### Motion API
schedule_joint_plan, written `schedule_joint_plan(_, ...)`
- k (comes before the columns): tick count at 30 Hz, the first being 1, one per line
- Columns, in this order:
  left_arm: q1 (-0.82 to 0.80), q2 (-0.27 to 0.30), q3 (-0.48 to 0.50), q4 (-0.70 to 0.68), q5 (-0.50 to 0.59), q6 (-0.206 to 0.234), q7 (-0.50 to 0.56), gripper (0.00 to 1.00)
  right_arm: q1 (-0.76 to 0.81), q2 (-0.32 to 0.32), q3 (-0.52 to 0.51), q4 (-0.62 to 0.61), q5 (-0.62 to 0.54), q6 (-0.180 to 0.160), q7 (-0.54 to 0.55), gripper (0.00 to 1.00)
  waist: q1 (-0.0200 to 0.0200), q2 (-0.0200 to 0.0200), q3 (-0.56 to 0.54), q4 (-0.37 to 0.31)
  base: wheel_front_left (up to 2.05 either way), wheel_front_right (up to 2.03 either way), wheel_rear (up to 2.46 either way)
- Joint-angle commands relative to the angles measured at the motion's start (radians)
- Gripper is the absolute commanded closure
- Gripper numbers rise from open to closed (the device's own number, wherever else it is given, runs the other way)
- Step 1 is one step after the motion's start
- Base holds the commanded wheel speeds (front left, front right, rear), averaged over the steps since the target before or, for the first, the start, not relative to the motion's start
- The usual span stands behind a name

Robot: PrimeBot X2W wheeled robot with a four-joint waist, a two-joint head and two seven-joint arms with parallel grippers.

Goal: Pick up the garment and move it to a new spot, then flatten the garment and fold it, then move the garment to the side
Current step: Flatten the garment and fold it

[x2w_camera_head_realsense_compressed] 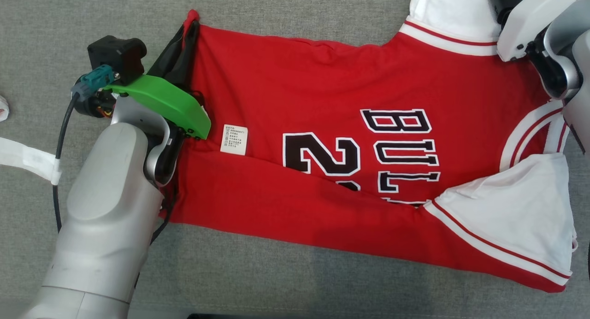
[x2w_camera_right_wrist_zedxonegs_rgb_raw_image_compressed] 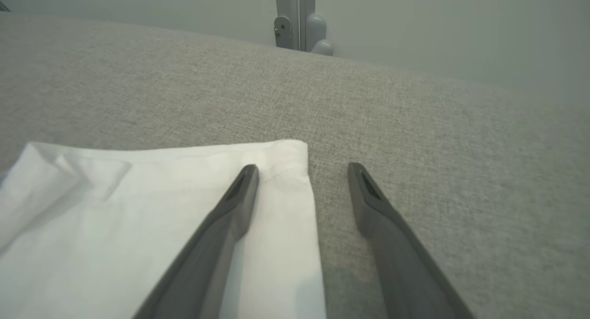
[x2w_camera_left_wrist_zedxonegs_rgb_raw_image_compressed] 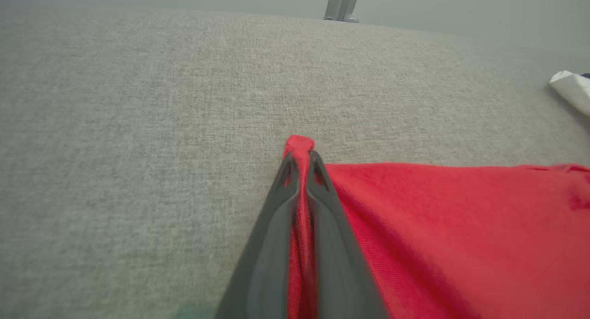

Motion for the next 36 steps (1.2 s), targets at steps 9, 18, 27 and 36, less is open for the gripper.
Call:
schedule_joint_plan(9,0.000,0.015,0.018,0.033,-0.034,0.000,-0.033,1.00,-0.054,-0.050,0.097,-0.014,0.137,-0.001,0.002,1.00,0.0000,-0.0001,-0.009,-0.002,0.00,0.00,0.00)
schedule_joint_plan(18,0.019,0.057,0.043,-0.031,-0.057,0.009,-0.036,1.00,-0.057,-0.122,0.117,-0.144,0.236,-0.001,-0.090,1.00,0.0000,-0.0001,-0.061,-0.045,0.00,0.00,0.00)
schedule_joint_plan(27,0.148,0.089,0.070,-0.188,-0.105,0.043,0.004,1.00,0.070,-0.181,0.129,-0.317,0.338,-0.001,-0.144,1.00,0.0000,-0.0001,-0.123,-0.082,0.00,0.00,0.00)
schedule_joint_plan(36,0.377,0.121,0.114,-0.395,-0.178,0.084,0.040,1.00,0.385,-0.233,0.068,-0.567,0.462,0.000,-0.184,1.00,0.0000,-0.0001,-0.168,-0.118,0.00,0.00,0.00)
